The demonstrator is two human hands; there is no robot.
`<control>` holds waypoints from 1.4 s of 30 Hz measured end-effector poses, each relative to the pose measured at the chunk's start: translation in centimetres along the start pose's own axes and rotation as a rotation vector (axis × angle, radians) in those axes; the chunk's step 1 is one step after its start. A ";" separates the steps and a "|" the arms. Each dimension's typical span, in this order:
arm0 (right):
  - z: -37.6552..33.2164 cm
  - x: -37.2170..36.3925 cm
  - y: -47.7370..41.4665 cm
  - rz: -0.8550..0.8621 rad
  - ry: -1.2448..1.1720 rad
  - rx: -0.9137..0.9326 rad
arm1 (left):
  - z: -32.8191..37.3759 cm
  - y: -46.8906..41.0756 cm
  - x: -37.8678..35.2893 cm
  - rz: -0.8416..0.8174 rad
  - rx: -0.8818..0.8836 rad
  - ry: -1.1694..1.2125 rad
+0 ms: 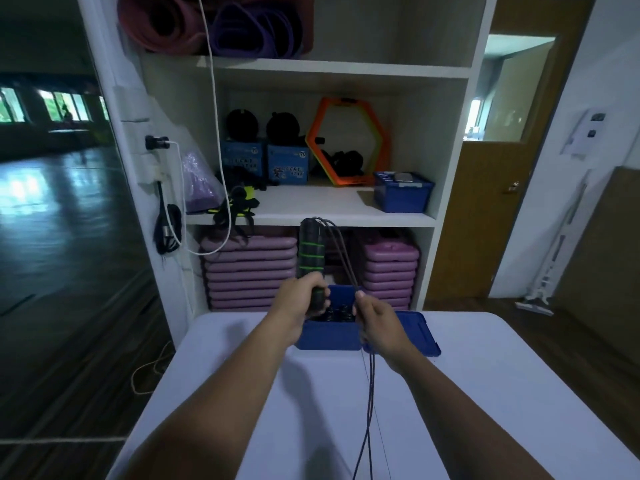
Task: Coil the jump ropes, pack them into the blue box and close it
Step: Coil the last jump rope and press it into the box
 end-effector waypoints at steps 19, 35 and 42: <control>0.0 3.6 0.2 -0.042 0.731 0.039 | 3.3 -4.8 5.1 -0.055 -0.261 -0.770; -11.8 3.7 0.7 -0.185 0.612 0.268 | 5.0 -0.1 5.8 -0.750 -0.637 -1.380; -7.4 2.8 -0.1 -0.182 0.220 0.244 | 6.7 0.9 5.5 -0.722 -0.680 -0.985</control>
Point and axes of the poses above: each hand's wrist, its own y-axis away from the middle knuckle, its own x-axis out of the back of the hand, z = x × y, the point moved 2 cm from there along -y, towards the middle knuckle, and after that the axes turned 11 degrees about -x, right-handed, at the moved point
